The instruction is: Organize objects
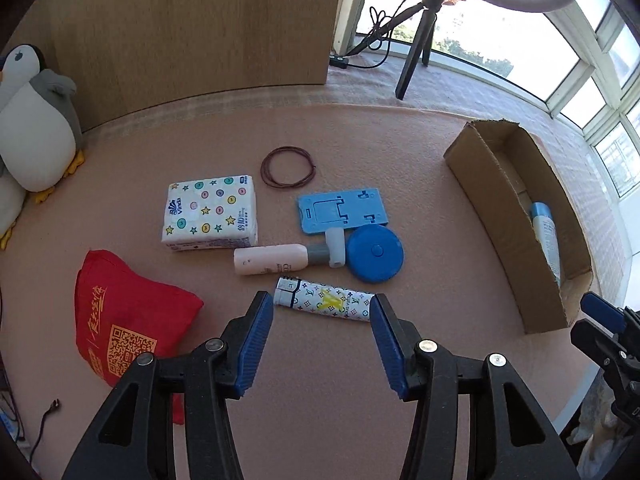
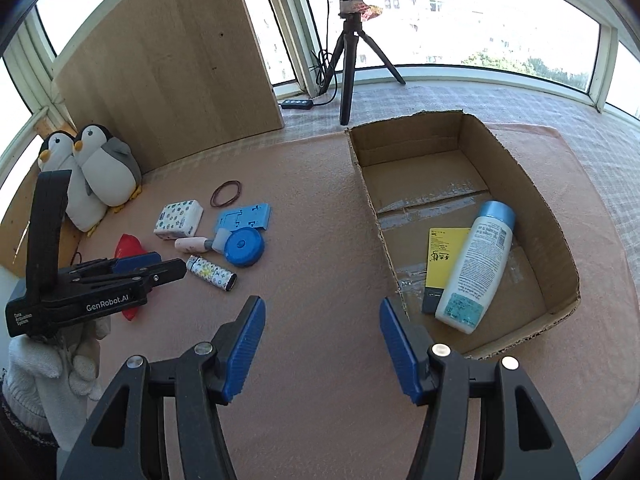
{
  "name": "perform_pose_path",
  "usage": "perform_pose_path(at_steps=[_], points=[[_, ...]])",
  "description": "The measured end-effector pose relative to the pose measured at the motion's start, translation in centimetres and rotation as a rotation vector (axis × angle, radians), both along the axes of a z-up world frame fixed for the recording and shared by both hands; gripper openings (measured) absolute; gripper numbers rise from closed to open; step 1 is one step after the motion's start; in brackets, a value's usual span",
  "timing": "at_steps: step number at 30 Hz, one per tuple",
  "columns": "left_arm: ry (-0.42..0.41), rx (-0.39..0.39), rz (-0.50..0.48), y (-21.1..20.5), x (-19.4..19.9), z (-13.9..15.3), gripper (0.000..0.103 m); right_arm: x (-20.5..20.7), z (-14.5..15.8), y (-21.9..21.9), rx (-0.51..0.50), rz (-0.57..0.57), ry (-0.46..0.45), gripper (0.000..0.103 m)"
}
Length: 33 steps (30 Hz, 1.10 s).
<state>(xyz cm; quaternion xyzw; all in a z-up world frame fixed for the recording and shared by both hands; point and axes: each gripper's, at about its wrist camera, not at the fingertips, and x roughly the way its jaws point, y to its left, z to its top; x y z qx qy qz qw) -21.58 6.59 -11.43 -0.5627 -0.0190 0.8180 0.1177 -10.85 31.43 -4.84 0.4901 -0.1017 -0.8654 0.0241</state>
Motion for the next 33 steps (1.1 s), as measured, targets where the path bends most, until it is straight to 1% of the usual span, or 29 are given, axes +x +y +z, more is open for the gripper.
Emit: perform_pose_path(at_steps=[4,9,10,11,16,21,24,29,33], points=[[-0.047,0.028,0.058,-1.2,-2.8,-1.1,0.053,0.5,-0.3,-0.6,-0.009,-0.003,-0.008,0.056],[-0.08,0.033,0.05,0.0,-5.6,-2.6,0.044,1.2,-0.8,-0.7,-0.015,-0.019,-0.024,0.056],[-0.086,0.029,0.058,0.1,-6.0,-2.9,0.04,1.3,-0.9,-0.6,-0.017,-0.024,-0.027,0.056],[-0.093,0.029,0.063,0.4,-6.5,-3.3,0.039,1.5,-0.9,-0.5,-0.02,-0.029,-0.03,0.056],[-0.119,0.035,0.049,1.3,-7.7,-4.6,0.036,2.2,-1.2,0.1,-0.017,-0.053,-0.04,0.056],[-0.132,0.037,0.025,2.0,-7.8,-5.7,0.032,2.3,-1.7,0.7,-0.023,-0.074,-0.055,0.056],[-0.136,0.052,-0.001,2.4,-7.4,-5.9,0.031,2.2,-1.8,0.8,-0.024,-0.074,-0.058,0.056],[-0.159,0.092,-0.05,2.8,-5.7,-6.2,0.031,1.8,-1.9,0.3,-0.023,-0.061,-0.06,0.056],[-0.161,0.095,-0.091,3.6,-3.8,-6.6,0.03,1.5,-1.9,-0.4,-0.021,-0.046,-0.06,0.056]])
